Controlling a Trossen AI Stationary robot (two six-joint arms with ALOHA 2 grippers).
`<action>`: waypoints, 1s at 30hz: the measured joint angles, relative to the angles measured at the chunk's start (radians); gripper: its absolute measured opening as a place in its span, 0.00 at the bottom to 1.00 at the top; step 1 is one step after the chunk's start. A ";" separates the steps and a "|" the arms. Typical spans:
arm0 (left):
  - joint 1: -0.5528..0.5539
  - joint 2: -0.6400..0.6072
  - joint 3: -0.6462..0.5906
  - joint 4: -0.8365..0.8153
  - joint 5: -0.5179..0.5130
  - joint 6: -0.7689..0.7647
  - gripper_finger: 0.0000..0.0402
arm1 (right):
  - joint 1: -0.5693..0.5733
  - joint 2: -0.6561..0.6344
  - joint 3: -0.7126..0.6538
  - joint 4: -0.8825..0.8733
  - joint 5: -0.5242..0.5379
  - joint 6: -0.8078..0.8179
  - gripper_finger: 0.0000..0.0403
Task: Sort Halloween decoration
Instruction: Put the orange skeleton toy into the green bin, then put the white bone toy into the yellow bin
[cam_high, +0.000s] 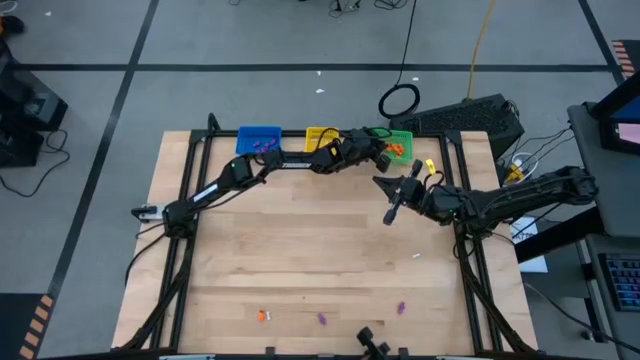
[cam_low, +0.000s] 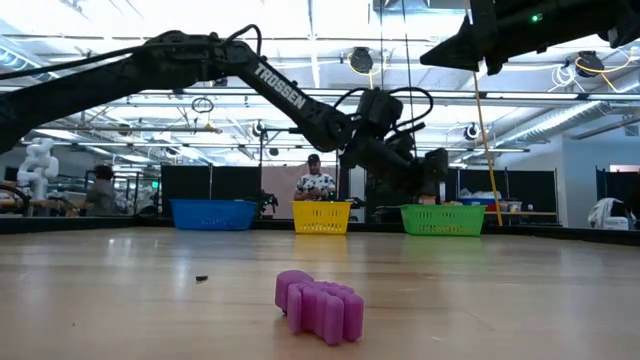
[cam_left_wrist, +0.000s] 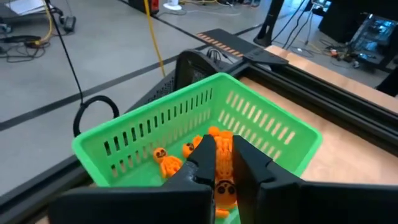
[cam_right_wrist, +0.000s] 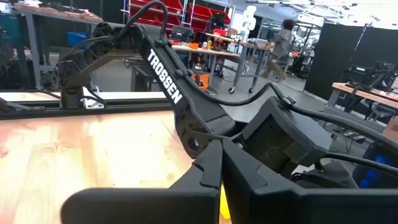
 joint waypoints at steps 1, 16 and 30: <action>0.001 0.000 0.000 0.000 0.001 0.000 0.06 | 0.000 0.000 0.000 0.000 0.000 -0.001 0.00; 0.002 -0.024 0.000 -0.002 0.094 0.005 0.34 | 0.000 0.000 0.000 0.000 0.000 -0.003 0.00; -0.074 -0.168 -0.048 -0.108 0.032 0.138 0.02 | 0.031 0.000 0.000 -0.009 -0.004 -0.030 0.00</action>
